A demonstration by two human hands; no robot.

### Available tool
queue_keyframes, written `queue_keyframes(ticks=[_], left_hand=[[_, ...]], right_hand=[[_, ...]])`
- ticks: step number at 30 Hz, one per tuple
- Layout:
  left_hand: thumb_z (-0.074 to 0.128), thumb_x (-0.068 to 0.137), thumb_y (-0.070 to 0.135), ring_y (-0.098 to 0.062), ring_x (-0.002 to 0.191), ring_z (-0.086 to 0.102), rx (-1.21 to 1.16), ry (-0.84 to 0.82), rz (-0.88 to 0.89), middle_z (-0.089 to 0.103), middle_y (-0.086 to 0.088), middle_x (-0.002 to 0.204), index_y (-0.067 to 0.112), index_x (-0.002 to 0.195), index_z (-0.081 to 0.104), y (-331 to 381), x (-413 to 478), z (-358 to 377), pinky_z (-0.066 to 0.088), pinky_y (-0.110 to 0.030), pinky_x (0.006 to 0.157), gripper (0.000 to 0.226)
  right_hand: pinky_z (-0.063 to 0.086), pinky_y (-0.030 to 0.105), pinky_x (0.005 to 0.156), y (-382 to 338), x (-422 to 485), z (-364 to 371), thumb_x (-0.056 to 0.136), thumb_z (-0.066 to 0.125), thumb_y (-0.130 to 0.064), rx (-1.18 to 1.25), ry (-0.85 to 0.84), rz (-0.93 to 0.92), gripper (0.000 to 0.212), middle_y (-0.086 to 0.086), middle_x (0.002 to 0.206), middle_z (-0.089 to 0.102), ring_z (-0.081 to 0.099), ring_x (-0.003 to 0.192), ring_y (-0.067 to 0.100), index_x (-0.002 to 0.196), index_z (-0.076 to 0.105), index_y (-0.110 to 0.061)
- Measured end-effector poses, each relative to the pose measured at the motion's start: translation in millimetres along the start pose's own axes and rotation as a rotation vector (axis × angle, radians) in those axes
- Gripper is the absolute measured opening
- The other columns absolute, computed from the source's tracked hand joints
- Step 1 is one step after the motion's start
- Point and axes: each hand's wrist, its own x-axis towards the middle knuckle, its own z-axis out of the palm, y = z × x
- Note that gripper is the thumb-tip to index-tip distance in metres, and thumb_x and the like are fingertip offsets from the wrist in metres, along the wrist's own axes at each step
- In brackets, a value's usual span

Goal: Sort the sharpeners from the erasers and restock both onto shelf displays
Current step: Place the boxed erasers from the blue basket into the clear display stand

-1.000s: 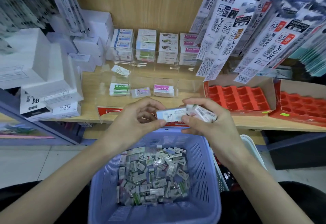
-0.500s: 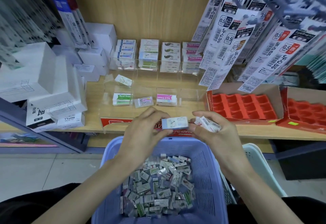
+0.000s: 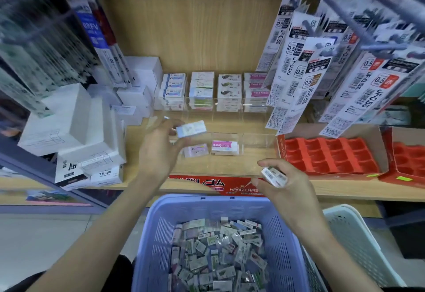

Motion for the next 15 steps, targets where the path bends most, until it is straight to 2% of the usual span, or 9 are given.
queue_keyframes(ticks=[2, 5, 7, 10, 13, 15], left_hand=[[0.071, 0.082, 0.015, -0.019, 0.093, 0.058, 0.051, 0.015, -0.037, 0.061, -0.002, 0.112, 0.011, 0.112, 0.065, -9.7, 23.7, 0.3, 0.048, -0.034, 0.075, 0.030], [0.073, 0.080, 0.018, -0.027, 0.102, 0.056, 0.119, -0.049, 0.014, 0.063, -0.007, 0.109, 0.011, 0.111, 0.066, -13.1, 44.8, 4.4, 0.045, -0.038, 0.081, 0.032], [0.074, 0.080, 0.020, -0.023, 0.103, 0.053, 0.070, -0.072, 0.074, 0.063, -0.003, 0.106, 0.013, 0.110, 0.067, -1.4, 42.6, 7.5, 0.043, -0.038, 0.085, 0.032], [0.075, 0.078, 0.023, -0.013, 0.099, 0.045, -0.074, -0.139, 0.157, 0.058, 0.004, 0.102, 0.016, 0.106, 0.066, 25.4, 18.3, 17.0, 0.035, -0.029, 0.083, 0.031], [0.073, 0.077, 0.036, -0.011, 0.101, 0.044, 0.009, -0.279, 0.305, 0.061, 0.008, 0.105, 0.023, 0.107, 0.067, 48.5, -11.7, 42.2, 0.024, -0.026, 0.077, 0.033], [0.068, 0.080, 0.041, -0.012, 0.109, 0.042, 0.091, -0.326, 0.321, 0.060, 0.012, 0.110, 0.028, 0.112, 0.065, 61.2, -19.1, 61.9, 0.020, -0.025, 0.077, 0.035]], right_hand=[[0.040, 0.016, 0.053, -0.4, 1.9, 5.6, 0.078, 0.076, -0.019, 0.024, -0.012, 0.004, 0.021, -0.010, 0.075, 0.063, 0.052, 0.059, 0.000, 0.090, 0.066, -0.033], [0.037, 0.012, 0.048, -1.0, 2.8, 11.7, 0.080, 0.074, -0.021, 0.022, -0.023, -0.005, 0.018, -0.010, 0.077, 0.064, 0.053, 0.058, -0.003, 0.092, 0.066, -0.033], [0.037, 0.010, 0.048, -1.5, 4.5, 11.7, 0.080, 0.073, -0.020, 0.024, -0.018, -0.001, 0.018, -0.012, 0.077, 0.064, 0.055, 0.060, -0.005, 0.091, 0.066, -0.033], [0.041, 0.014, 0.054, 0.5, 8.3, 5.6, 0.079, 0.074, -0.016, 0.068, 0.016, 0.018, 0.020, -0.015, 0.069, 0.065, 0.054, 0.058, -0.001, 0.086, 0.066, -0.032], [0.043, 0.017, 0.054, 4.1, 8.9, -6.4, 0.079, 0.071, -0.007, 0.062, 0.086, 0.035, 0.026, -0.014, 0.063, 0.064, 0.052, 0.053, 0.001, 0.083, 0.065, -0.031], [0.046, 0.025, 0.058, 6.7, 5.7, -14.1, 0.079, 0.069, -0.009, 0.010, 0.127, 0.032, 0.025, -0.014, 0.064, 0.065, 0.055, 0.055, 0.007, 0.083, 0.065, -0.033]])
